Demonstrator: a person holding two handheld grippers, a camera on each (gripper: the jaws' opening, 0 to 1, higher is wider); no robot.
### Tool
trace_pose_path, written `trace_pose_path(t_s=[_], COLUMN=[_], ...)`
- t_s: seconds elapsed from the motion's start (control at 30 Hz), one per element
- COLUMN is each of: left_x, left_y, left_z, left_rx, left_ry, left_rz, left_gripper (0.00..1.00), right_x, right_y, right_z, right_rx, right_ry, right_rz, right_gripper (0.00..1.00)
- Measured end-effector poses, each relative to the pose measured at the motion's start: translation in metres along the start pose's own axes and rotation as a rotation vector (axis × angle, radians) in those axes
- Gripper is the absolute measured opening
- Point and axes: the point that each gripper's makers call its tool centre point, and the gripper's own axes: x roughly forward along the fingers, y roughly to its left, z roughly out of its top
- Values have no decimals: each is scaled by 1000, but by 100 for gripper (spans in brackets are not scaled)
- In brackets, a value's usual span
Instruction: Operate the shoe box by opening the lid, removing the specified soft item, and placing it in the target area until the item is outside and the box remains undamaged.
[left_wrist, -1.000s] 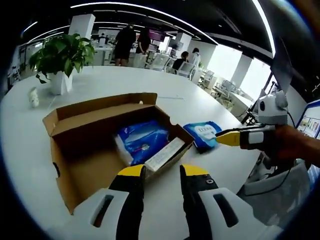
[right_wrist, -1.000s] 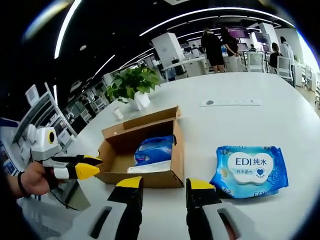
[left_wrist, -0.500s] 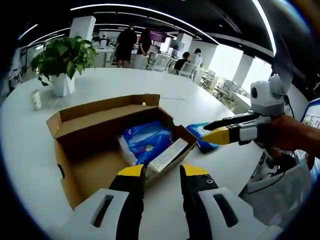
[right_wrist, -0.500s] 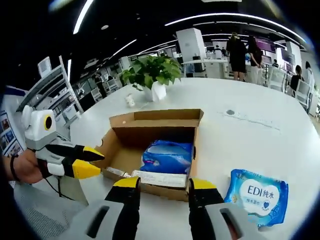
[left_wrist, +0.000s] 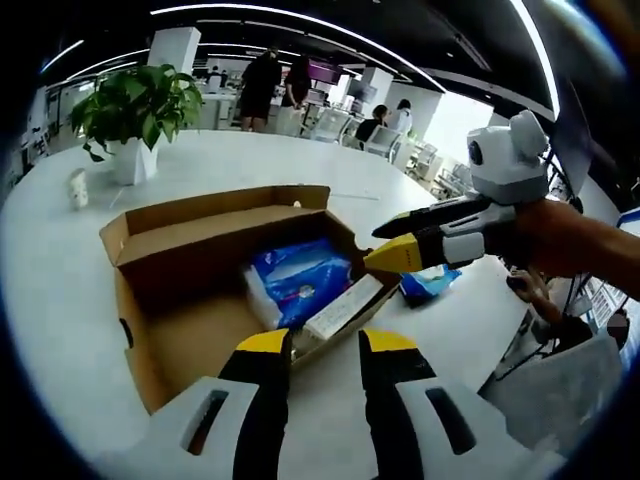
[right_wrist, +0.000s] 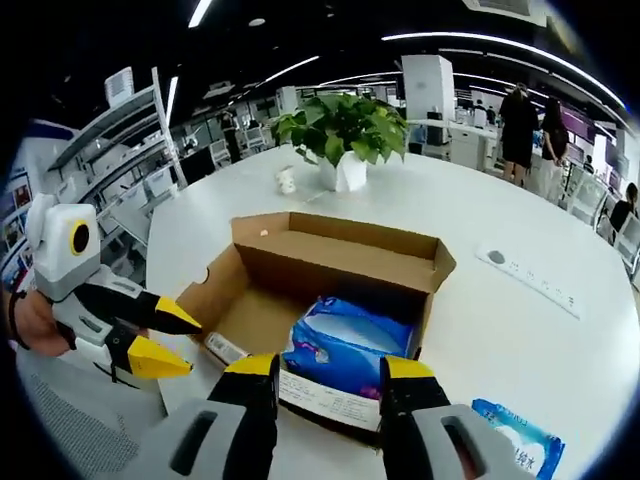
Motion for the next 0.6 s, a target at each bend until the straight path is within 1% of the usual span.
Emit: trace_pose_path(t_s=[0.17,0.33,0.4,0.53,0.6], left_x=[0,0,0,-1,-1], left_y=[2,2,1,1,0], left_z=[0,1,2,2,1], left_rx=[-6,16,18,15,18], left_ry=[0,4,1,-1,2], left_rz=[6,8,7,10,10], left_gripper=[27,26,27,27,28], right_x=[12,19,22,29,31], right_y=[0,2,4,4,7], right_z=[-3,-3,-1,3,3], right_rx=[-52,-55,-71,-53,-68], right_ry=[41,52,57,57,70], right_rz=[16,38,41,66,67], right_gripper=[38,40,41,42,42])
